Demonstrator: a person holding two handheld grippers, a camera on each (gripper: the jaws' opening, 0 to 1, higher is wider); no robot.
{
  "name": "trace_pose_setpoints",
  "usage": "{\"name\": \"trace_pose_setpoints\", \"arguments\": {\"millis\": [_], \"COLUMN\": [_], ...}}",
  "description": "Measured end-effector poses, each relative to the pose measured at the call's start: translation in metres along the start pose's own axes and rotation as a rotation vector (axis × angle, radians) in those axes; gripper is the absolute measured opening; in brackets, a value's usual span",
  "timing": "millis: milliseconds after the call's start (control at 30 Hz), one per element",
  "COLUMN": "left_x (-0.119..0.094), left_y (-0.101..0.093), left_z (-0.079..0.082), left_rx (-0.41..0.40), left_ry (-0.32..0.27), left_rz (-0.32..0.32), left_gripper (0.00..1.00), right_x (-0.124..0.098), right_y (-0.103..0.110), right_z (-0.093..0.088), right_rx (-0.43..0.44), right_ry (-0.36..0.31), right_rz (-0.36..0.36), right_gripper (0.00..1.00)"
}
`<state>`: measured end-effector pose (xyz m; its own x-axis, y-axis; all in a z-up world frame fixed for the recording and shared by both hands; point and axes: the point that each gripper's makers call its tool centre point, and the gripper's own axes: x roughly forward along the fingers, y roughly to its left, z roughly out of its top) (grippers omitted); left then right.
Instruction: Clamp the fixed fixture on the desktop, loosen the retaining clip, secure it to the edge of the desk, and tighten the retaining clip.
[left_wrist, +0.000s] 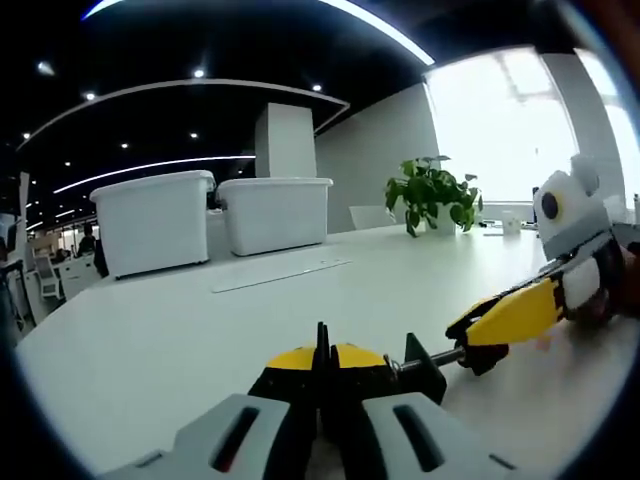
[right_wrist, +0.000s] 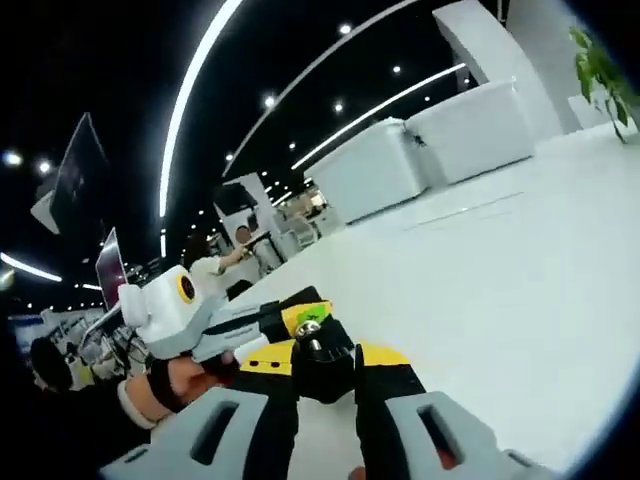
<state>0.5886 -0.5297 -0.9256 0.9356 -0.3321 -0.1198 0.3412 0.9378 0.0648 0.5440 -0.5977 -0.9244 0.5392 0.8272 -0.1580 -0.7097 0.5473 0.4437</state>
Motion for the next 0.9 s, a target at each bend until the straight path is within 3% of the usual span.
{"name": "trace_pose_setpoints", "arguments": {"millis": [100, 233, 333, 600, 767, 900], "left_x": [0.0, 0.0, 0.0, -0.001, 0.0, 0.0], "left_y": [0.0, 0.0, 0.0, -0.001, 0.0, 0.001], "left_z": [0.0, 0.0, 0.0, 0.0, 0.0, -0.001], "left_rx": [0.0, 0.0, -0.001, -0.007, -0.009, -0.012], "left_ry": [0.0, 0.0, 0.0, 0.001, 0.003, 0.003], "left_rz": [0.0, 0.001, 0.002, 0.001, 0.004, 0.007], "left_gripper": [0.05, 0.05, 0.05, 0.04, 0.04, 0.04], "right_x": [-0.001, -0.001, -0.002, -0.001, 0.0, 0.002], "right_y": [0.003, 0.008, 0.01, 0.023, 0.025, 0.03], "right_z": [0.0, 0.001, 0.001, 0.001, 0.0, -0.006], "right_rx": [-0.042, -0.182, -0.222, -0.768, -0.943, -1.301], "right_ry": [-0.008, -0.021, -0.02, -0.056, -0.061, -0.062], "right_rz": [0.002, 0.003, 0.015, -0.002, -0.02, -0.06], "right_gripper": [0.19, 0.18, 0.18, 0.18, 0.19, 0.19]}}
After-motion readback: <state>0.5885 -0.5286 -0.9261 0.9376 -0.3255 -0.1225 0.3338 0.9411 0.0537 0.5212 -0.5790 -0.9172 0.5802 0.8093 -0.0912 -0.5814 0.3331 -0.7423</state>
